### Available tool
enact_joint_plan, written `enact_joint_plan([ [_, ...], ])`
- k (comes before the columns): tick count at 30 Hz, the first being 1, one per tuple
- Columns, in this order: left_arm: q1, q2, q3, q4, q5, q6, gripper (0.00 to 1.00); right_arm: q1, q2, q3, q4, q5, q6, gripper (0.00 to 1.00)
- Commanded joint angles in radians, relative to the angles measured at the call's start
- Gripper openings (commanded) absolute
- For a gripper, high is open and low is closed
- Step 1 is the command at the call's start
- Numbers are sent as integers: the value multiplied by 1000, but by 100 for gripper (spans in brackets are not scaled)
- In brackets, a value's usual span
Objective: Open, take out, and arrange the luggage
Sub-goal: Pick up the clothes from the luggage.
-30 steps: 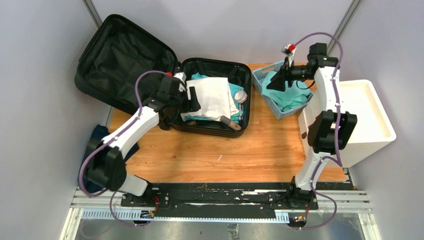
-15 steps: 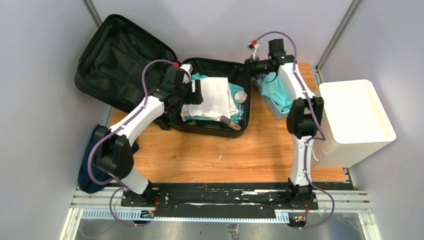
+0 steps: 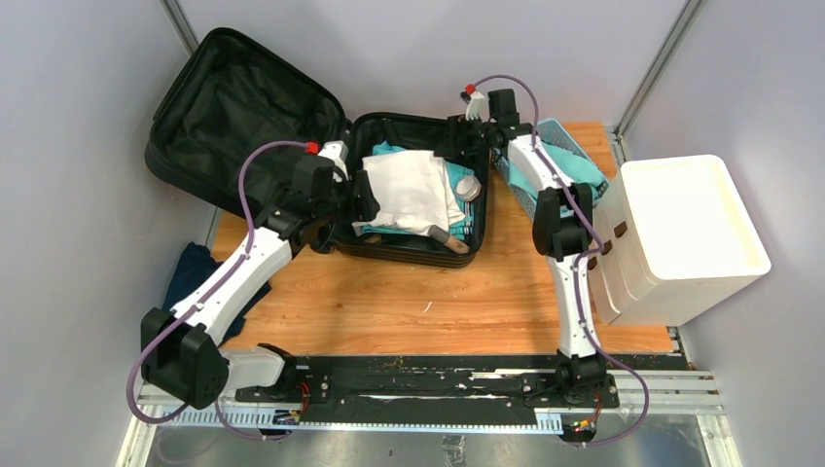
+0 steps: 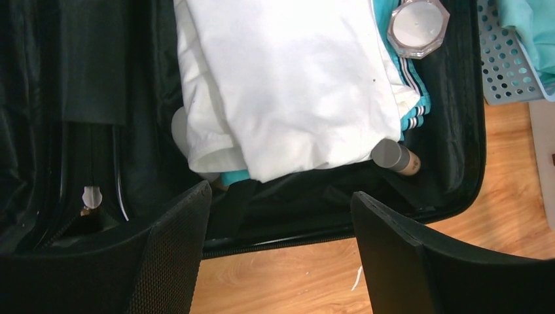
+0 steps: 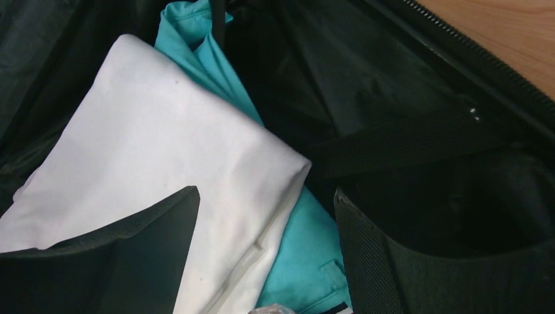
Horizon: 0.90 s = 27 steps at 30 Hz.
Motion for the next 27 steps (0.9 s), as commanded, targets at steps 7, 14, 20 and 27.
enact_joint_plan([
  [7, 6, -62, -24, -26, -48, -60, 88, 40, 81, 16, 161, -77, 142, 74],
  [14, 6, -62, -15, -23, -45, -61, 89, 45, 72, -1, 188, -169, 160, 38],
  [20, 6, -61, -16, -15, -41, -59, 89, 32, 24, -5, 190, -205, 133, 7],
  [27, 6, -85, -25, 13, -37, -43, 89, -6, -68, 3, 176, -223, 74, 0],
])
